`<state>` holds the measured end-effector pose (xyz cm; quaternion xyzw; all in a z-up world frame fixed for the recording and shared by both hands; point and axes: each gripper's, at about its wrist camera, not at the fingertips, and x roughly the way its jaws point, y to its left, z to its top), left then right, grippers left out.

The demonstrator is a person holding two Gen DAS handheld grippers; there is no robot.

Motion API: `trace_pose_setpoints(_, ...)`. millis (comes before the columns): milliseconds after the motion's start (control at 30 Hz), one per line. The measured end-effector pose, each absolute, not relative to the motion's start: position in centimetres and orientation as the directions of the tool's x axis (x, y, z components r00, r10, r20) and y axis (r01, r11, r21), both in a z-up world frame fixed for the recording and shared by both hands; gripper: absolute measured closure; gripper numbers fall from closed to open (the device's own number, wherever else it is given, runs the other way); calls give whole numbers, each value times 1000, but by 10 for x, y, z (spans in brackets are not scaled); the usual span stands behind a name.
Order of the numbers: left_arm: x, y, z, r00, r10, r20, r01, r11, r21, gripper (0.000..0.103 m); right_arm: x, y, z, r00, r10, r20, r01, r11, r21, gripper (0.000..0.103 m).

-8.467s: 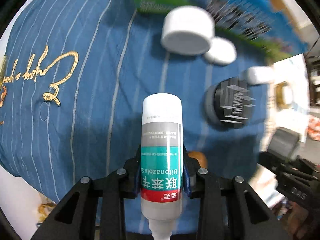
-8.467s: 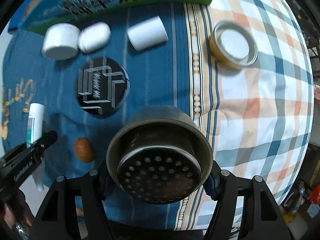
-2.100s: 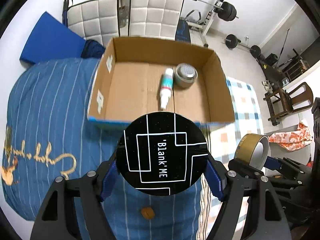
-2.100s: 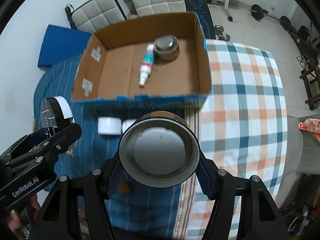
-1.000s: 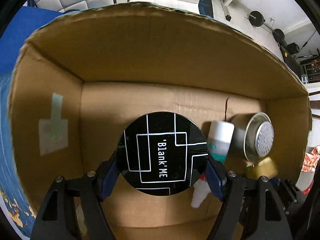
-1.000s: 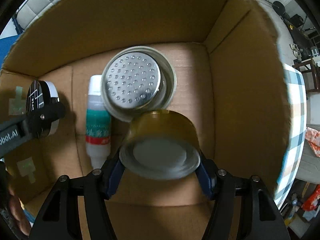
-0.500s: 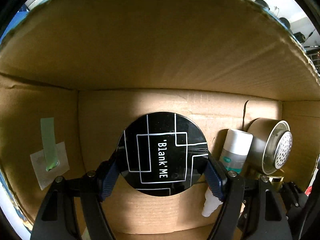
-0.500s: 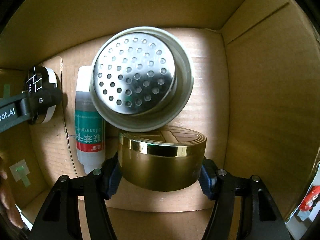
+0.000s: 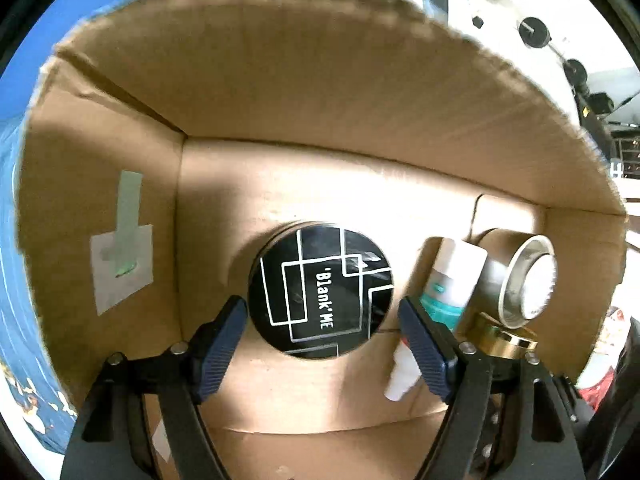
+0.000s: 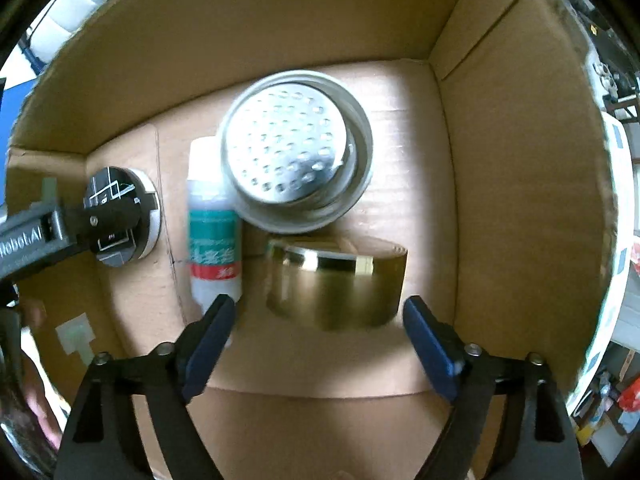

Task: Organize rigid objects
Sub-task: 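Place the tin and tape roll into the box and open both tools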

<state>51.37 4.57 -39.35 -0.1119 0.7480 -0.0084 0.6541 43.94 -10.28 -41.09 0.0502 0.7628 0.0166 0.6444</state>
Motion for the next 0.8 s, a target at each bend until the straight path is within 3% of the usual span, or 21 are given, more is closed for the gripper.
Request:
trace_pose_setpoints(133, 509, 42, -377, -91, -182, -979, -147, 975, -168, 11, 433, -97, -394, -137, 83, -987, 24, 996, 80, 7)
trace_pose_setpoints(200, 504, 39, -368, -72, -181, -981, -138, 976, -170, 5, 427, -95, -383, -115, 82, -990, 14, 997, 81, 0)
trace_pose_setpoints(467, 445, 38, -315, 107, -77, -991, -74, 994, -85, 5, 396, -93, -328, 22, 42, -999, -20, 999, 42, 0)
trace_pose_setpoints(800, 356, 58, -233, 339, -20, -941, -82, 995, -51, 5, 337, -93, -269, 155, 61, -986, -50, 997, 54, 0)
